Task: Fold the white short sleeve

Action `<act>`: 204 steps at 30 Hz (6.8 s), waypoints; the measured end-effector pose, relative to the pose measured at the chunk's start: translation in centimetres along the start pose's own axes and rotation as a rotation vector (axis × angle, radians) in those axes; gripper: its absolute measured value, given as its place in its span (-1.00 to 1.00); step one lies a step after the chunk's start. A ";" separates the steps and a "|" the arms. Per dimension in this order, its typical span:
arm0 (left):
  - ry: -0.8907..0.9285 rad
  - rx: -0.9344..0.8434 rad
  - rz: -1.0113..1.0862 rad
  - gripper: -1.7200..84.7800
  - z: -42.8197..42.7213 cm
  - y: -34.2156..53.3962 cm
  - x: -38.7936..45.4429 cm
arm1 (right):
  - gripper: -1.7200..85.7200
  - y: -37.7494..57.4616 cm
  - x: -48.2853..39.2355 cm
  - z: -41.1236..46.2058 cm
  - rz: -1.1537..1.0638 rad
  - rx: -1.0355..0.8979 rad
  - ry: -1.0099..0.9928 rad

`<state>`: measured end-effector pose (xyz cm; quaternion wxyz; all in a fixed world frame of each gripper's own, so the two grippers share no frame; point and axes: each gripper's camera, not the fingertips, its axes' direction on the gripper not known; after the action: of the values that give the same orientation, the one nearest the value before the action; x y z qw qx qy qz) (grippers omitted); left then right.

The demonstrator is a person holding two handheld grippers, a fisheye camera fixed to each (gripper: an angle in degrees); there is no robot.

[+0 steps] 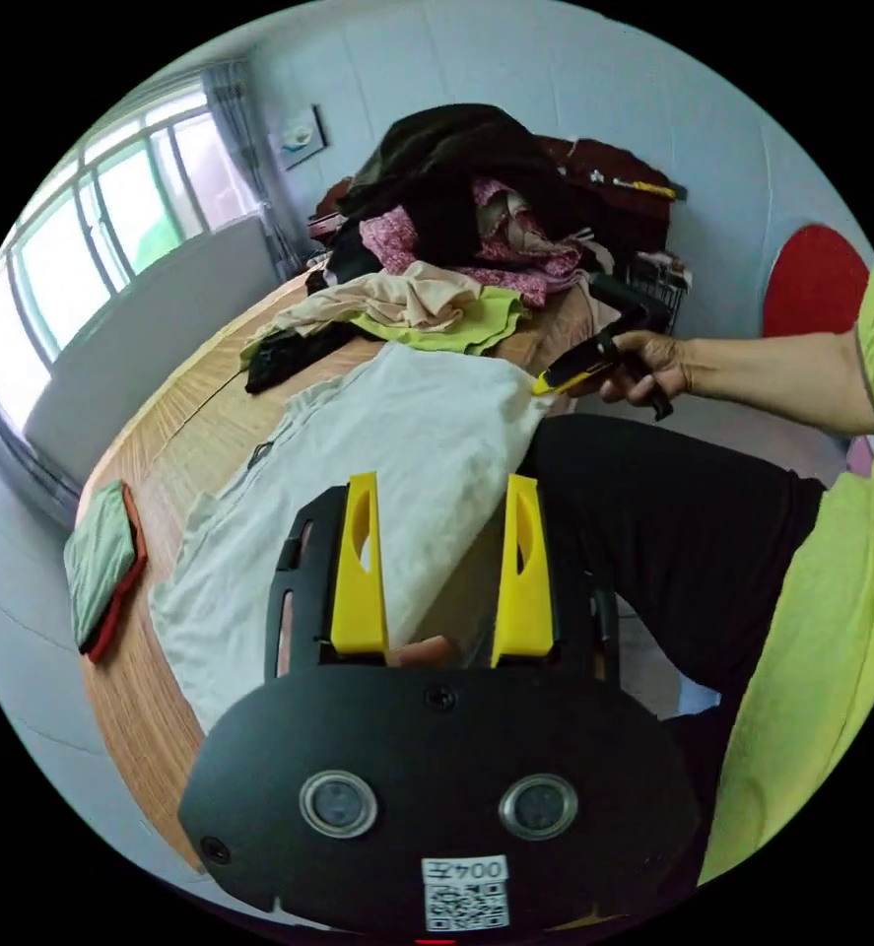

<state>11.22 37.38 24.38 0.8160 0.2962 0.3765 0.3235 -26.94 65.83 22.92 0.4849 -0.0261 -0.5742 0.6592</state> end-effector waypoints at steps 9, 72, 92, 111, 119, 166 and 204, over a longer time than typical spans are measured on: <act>-0.160 -0.042 0.193 -0.59 5.2 -9.6 11.5 | -0.88 -3.0 -5.8 -4.3 0.033 -0.066 -0.082; 0.207 0.205 -0.363 -0.88 13.3 -6.3 -0.1 | -0.59 -26.1 -5.1 2.8 0.234 -0.230 -0.102; 0.090 0.138 -0.114 -0.72 15.0 -7.2 4.1 | -0.64 -27.6 -3.4 4.0 0.198 -0.283 -0.120; 0.330 0.281 -0.298 -0.92 13.2 -4.4 -0.4 | -0.79 -28.9 -1.7 6.7 0.217 -0.317 -0.043; 0.366 0.348 -0.359 -0.92 11.1 -2.3 -2.1 | -0.93 -28.5 -2.0 7.2 0.205 -0.276 -0.058; 0.387 0.741 -1.529 -0.89 -8.5 44.0 -24.6 | -0.90 -18.2 -36.0 56.4 -0.209 -0.515 0.472; -0.074 0.024 -0.811 -0.96 -1.8 23.4 -28.3 | -0.97 10.1 -18.8 44.1 -0.893 -0.009 0.764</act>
<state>-11.72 30.94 52.34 0.8869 0.1448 0.4368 -0.0400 -49.23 22.33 20.19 0.8881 -0.0197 -0.3169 0.3324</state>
